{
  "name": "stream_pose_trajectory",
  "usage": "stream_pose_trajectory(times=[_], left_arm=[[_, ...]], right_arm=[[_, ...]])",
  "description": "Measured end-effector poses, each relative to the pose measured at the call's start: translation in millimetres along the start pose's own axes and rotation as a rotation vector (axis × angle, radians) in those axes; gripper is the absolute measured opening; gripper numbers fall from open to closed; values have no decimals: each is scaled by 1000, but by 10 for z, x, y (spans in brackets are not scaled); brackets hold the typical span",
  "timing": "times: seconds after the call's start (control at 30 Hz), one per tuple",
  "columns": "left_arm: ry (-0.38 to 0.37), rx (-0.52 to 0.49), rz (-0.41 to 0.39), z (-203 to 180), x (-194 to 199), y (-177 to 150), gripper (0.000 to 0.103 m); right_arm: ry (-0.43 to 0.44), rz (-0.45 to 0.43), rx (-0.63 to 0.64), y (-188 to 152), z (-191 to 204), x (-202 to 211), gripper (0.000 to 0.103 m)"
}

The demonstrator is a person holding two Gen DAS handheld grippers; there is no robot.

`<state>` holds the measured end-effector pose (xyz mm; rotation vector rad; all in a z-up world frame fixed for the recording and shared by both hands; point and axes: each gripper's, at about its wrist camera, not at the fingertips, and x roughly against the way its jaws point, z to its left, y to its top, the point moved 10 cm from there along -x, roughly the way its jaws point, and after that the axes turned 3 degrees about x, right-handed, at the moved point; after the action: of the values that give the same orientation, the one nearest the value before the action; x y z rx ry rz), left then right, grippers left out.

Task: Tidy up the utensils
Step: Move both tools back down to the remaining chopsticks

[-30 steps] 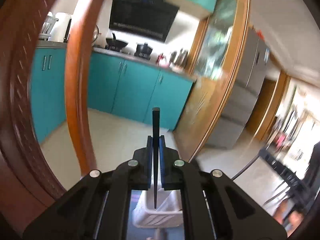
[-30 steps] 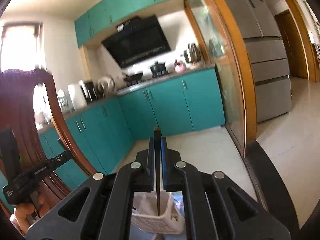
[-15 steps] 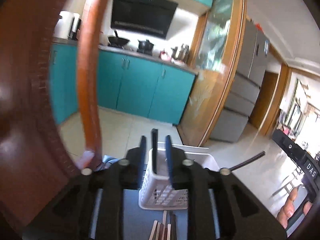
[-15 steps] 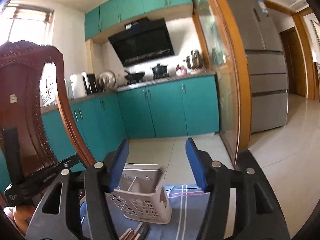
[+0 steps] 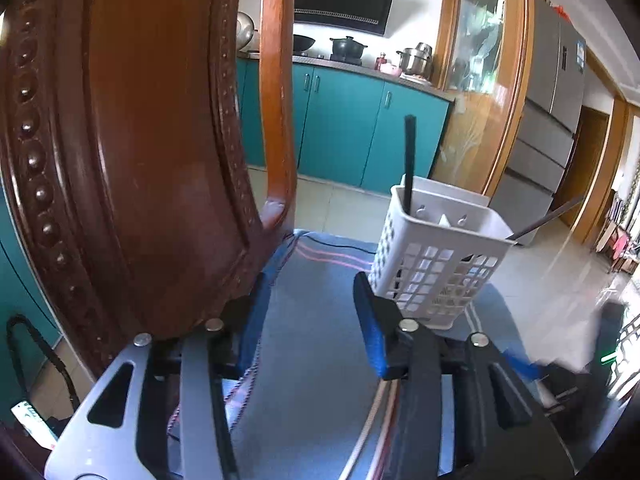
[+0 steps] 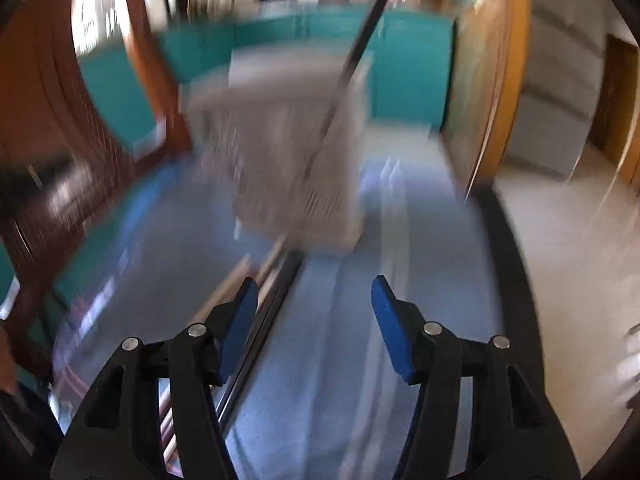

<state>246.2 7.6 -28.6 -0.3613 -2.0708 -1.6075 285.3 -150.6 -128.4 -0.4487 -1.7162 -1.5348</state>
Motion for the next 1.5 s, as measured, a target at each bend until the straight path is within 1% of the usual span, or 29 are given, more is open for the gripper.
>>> stream_pose_trajectory(times=[0.03, 0.1, 0.13, 0.23, 0.4, 0.5, 0.57, 0.67, 0.77, 0.87, 0.93, 1.07, 1.1, 1.13, 1.17, 1.23, 1.37, 1.5], left_arm=[[2, 0, 5, 26, 1, -12, 49], [9, -3, 20, 55, -28, -16, 51], [11, -6, 29, 59, -42, -30, 51], [20, -8, 58, 66, -104, -73, 53], [26, 5, 81, 108, -123, -111, 57], [22, 4, 88, 85, -141, -128, 57], [22, -3, 93, 64, -164, -152, 57], [25, -23, 111, 29, -201, -212, 57], [26, -40, 132, 9, -236, -274, 57], [28, -52, 156, -12, -274, -354, 59], [24, -58, 174, -28, -301, -411, 59], [9, -68, 223, -83, -367, -550, 59], [4, -74, 236, -106, -382, -589, 59], [2, -78, 242, -118, -389, -606, 59], [-1, -84, 248, -137, -396, -630, 60], [-3, -90, 254, -160, -402, -651, 61], [-6, -108, 269, -198, -399, -705, 64], [-13, -120, 294, -251, -423, -778, 66]], right_arm=[[13, 47, -2, -72, 64, -129, 58], [27, 106, 0, -154, 174, -309, 58], [26, 116, 7, -174, 217, -358, 58], [-2, 127, 57, -181, 340, -465, 58], [-3, 123, 28, -193, 398, -537, 59], [-35, 107, 71, -202, 431, -520, 58], [-22, 112, 76, -224, 461, -483, 41], [-11, 142, 59, -264, 467, -432, 36], [0, 167, 19, -297, 367, -415, 32], [25, 195, -55, -353, 214, -335, 31], [29, 200, -92, -366, 157, -324, 31], [40, 185, -205, -395, -31, -268, 30], [49, 174, -233, -400, -73, -235, 27], [57, 161, -248, -393, -97, -202, 14], [60, 142, -262, -381, -125, -156, 11], [60, 127, -267, -383, -148, -92, 10], [44, 138, -255, -475, -140, -90, 10], [30, 148, -231, -475, -107, -183, 11]])
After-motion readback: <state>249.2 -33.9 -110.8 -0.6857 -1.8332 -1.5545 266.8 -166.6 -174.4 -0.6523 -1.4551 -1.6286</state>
